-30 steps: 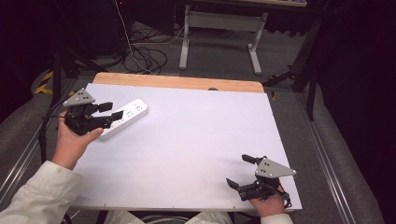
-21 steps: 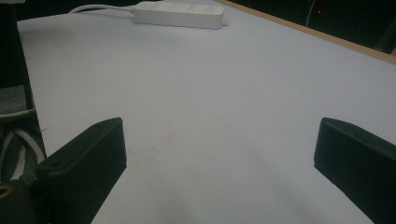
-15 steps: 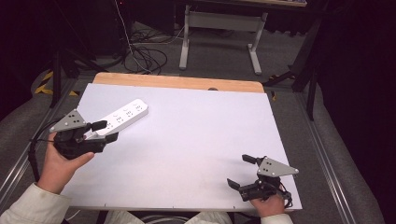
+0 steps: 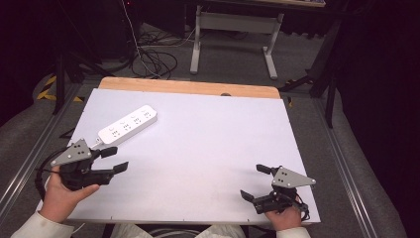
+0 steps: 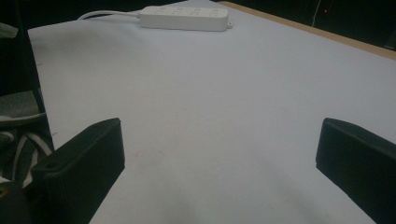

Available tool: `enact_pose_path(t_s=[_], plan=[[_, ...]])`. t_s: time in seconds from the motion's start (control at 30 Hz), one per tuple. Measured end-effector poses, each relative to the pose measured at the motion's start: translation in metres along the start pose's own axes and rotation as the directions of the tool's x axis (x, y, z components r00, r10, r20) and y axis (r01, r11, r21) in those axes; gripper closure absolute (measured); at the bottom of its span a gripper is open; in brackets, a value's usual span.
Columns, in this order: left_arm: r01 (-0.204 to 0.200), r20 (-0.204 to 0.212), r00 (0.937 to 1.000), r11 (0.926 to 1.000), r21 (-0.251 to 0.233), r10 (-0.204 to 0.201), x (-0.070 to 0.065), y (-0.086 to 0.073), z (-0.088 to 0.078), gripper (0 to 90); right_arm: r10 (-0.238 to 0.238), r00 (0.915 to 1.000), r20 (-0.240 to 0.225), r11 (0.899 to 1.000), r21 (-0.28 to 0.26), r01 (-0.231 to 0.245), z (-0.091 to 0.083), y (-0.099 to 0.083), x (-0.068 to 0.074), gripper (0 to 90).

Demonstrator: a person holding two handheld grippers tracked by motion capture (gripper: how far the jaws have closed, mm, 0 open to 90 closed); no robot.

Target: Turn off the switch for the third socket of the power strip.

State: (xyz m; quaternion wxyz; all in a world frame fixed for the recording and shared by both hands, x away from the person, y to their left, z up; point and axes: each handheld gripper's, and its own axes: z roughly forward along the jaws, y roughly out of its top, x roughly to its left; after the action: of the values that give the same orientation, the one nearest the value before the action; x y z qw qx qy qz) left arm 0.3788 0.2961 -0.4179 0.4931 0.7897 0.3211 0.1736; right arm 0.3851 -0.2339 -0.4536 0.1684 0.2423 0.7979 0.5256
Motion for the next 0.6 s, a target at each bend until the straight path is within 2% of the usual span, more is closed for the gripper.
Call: enact_pose_path(t_s=[0.07,0.13,0.27,0.4,0.47,0.6], plan=[[-0.02,-0.012,0.9997,0.9998,-0.005,0.02,-0.002,-0.007,0.002,40.5,0.0,1.0,0.001,1.0,-0.001,0.0,0.0,0.0,0.0,1.6],[-0.026,-0.006,0.9997,0.9994,-0.024,0.026,-0.004,-0.013,0.003,37.8,-0.002,1.0,0.002,1.0,0.0,0.002,0.0,0.0,0.0,1.6],[-0.045,-0.023,0.9988,0.9978,-0.049,0.044,-0.009,-0.026,0.006,32.2,-0.002,1.0,0.001,1.0,0.001,0.002,0.0,-0.001,-0.001,1.6],[-0.028,-0.031,0.9992,0.9975,-0.065,0.026,-0.011,-0.04,0.007,31.4,-0.004,1.0,0.003,1.0,0.002,0.004,0.0,-0.001,-0.001,1.6],[-0.036,-0.042,0.9986,0.9975,-0.062,0.033,-0.013,-0.047,0.008,30.5,-0.004,1.0,0.003,1.0,0.002,0.004,0.0,-0.001,-0.001,1.6],[-0.031,-0.024,0.9993,0.998,-0.055,0.03,-0.012,-0.05,0.011,29.1,-0.004,1.0,0.003,1.0,0.005,0.004,0.0,-0.001,-0.001,1.7]])
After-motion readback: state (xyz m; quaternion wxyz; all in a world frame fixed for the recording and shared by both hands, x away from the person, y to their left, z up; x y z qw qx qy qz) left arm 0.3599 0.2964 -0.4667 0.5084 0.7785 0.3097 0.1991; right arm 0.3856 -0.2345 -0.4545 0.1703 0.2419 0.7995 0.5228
